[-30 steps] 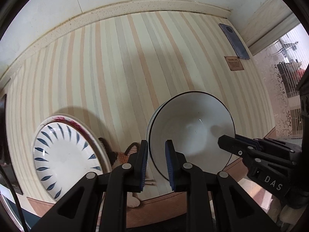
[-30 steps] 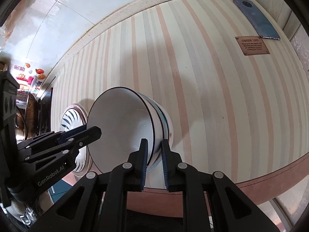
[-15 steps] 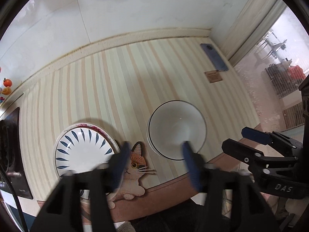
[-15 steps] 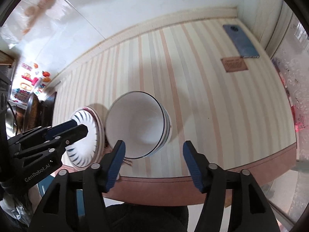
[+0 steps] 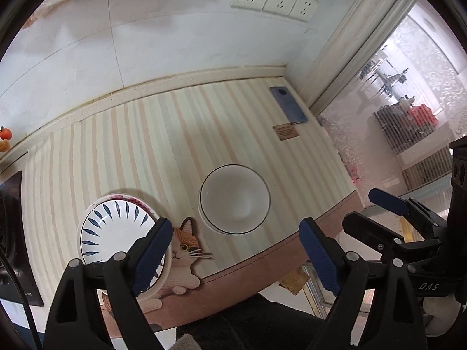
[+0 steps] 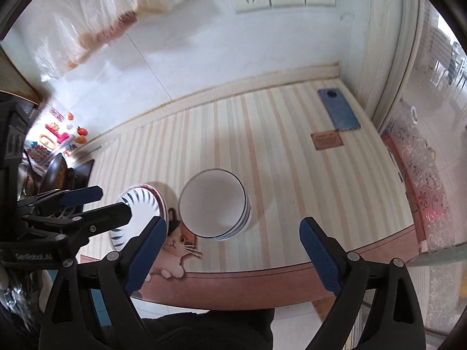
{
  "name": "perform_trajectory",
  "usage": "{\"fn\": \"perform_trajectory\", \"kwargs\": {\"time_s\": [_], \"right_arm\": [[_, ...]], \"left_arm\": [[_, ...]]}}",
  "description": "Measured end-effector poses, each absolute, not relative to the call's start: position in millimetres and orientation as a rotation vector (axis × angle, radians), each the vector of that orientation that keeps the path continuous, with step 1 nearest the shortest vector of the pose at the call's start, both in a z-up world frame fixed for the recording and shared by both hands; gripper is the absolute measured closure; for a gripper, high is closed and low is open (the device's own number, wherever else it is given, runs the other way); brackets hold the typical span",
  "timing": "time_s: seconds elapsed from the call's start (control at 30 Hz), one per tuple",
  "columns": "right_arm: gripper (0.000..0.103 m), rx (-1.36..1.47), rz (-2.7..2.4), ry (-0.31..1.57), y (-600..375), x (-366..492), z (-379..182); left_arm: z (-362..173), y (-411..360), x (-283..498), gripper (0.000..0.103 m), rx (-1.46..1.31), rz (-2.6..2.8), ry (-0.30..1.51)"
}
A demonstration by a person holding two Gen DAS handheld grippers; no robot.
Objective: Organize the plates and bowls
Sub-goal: 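Grip the nested bowl stack with both grippers and lift it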
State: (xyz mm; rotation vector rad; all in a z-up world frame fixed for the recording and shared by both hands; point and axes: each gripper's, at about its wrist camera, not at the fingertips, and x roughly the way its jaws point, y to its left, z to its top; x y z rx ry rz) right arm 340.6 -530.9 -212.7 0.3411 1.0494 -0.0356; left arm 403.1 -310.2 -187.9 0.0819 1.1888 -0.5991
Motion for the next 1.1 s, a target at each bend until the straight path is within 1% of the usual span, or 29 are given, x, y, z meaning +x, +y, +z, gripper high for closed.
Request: {"fn": "perform_trajectory", "kwargs": {"time_s": [0.23, 0.43, 0.63, 0.83, 1.03, 1.1], "right_arm": [[0.007, 0.381, -0.035, 1.018, -534, 327, -195], [0.007, 0.434, -0.02, 1.054, -545, 337, -220], [0.007, 0.57, 0.02, 1.146, -565, 362, -280], [0.007, 0.676, 0.05, 1.27, -577, 390, -351], [0.007, 0.762, 0.107, 1.355, -576, 412, -412], [0.007, 0.795, 0.117, 1.363, -575, 418, -425]], "left_arm": [[-180, -311, 403, 0.014, 0.076, -0.622, 1.173], [-207, -321, 417, 0.014, 0.112, -0.622, 1.213], [-258, -333, 447, 0.014, 0.133, -0.6, 1.306], [-325, -338, 490, 0.014, 0.07, -0.556, 1.493], [-369, -343, 516, 0.014, 0.011, -0.566, 1.637], [-377, -346, 519, 0.014, 0.002, -0.586, 1.658]]}}
